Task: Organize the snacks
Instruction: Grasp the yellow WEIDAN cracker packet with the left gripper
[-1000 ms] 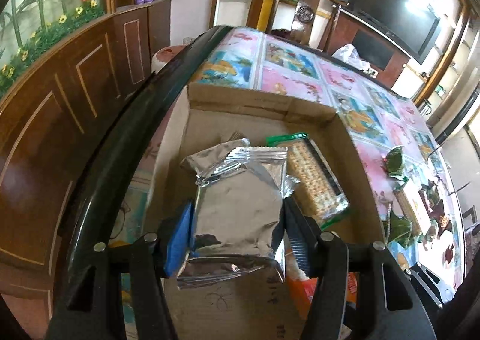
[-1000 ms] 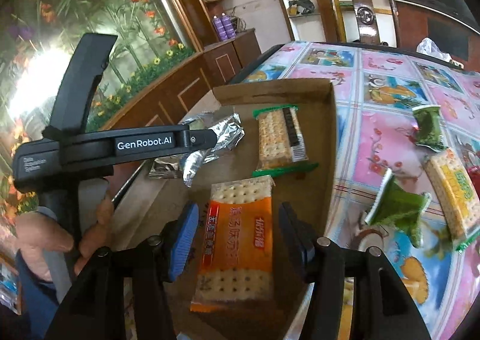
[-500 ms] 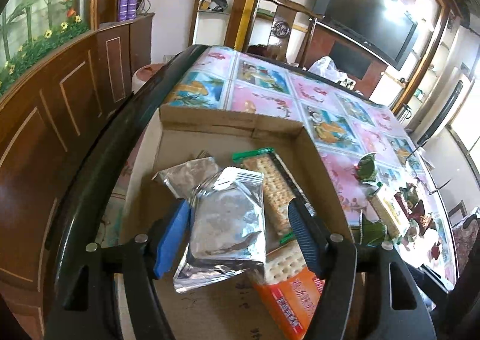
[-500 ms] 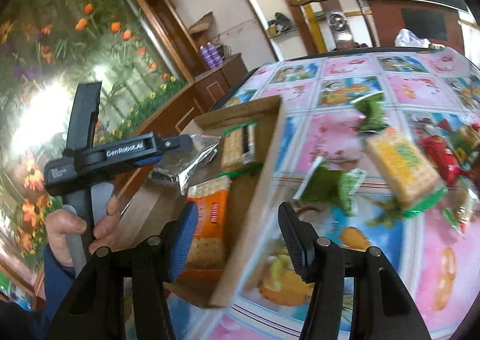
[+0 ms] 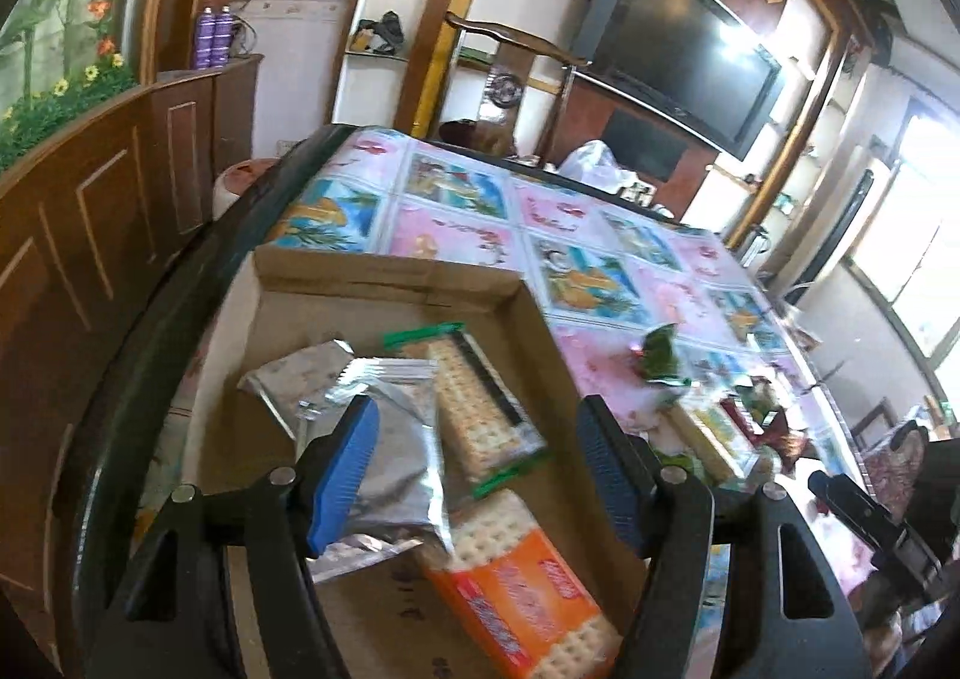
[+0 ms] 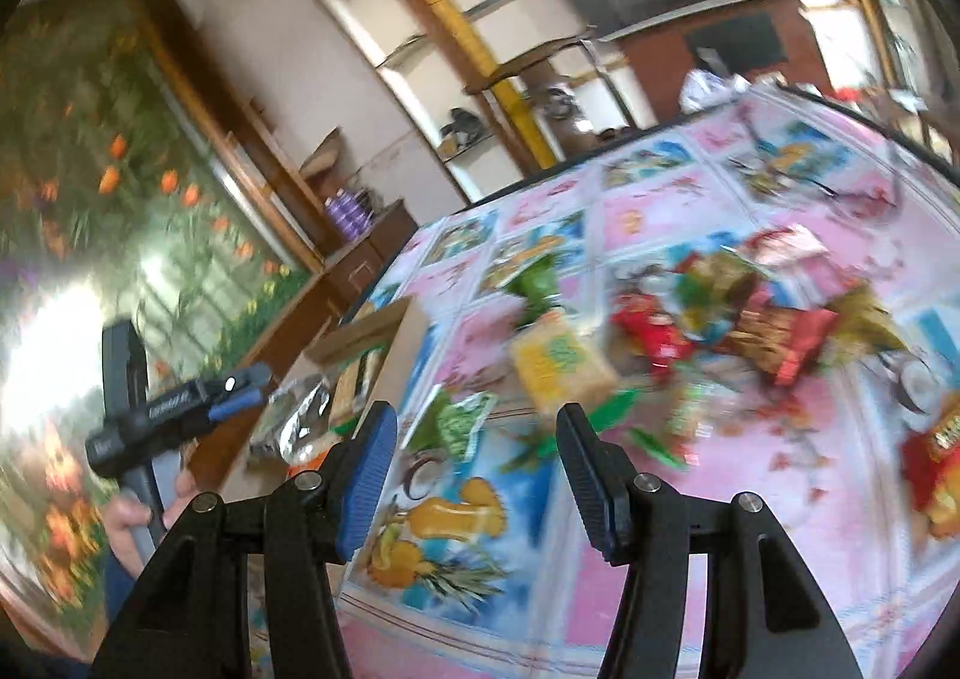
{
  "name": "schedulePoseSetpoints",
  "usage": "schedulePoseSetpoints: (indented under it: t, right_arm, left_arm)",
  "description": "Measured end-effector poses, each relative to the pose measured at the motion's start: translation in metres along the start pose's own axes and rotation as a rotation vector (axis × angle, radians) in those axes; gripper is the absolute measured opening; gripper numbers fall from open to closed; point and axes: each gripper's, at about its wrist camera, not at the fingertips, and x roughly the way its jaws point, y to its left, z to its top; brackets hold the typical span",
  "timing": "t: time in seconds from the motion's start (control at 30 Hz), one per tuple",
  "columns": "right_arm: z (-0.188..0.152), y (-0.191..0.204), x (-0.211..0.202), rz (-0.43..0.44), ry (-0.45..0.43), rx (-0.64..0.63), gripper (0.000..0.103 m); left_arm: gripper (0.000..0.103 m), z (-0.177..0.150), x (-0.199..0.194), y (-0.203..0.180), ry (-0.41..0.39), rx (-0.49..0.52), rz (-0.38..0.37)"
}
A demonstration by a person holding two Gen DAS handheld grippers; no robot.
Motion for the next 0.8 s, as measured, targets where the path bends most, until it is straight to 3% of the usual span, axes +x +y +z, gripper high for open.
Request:
schedulePoseSetpoints:
  t: [0.27,0.43,0.6,0.7,0.8]
  right_arm:
    - [0.004,-0.031,-0.057,-0.118,-0.021,-0.004,0.060]
    - [0.007,-0.053,-0.088,-0.253,-0.076,-0.025,0.060]
    - [0.004,-0.094,-0.113,-0.330,-0.140,0.077,0.060]
    - [0.003,-0.114,-0.119,-0.292,-0.145,0.170,0.061]
    - [0.003,-0.119,-0.125,-0.274,-0.164,0.195,0.061]
  left_arm:
    - [0.069,-0.017,-0.020,-0.051,0.023,0.077,-0.088]
    - [0.069,-0.030,-0.023,-0.093,0.056,0.140,-0.146]
    - [0.069,-0.033,-0.013,-0.126,0.125,0.144,-0.198]
    - [0.069,-0.029,0.003,-0.145,0.192,0.105,-0.236]
    - [0.069,-0.024,0.024,-0.162,0.236,0.067,-0.203]
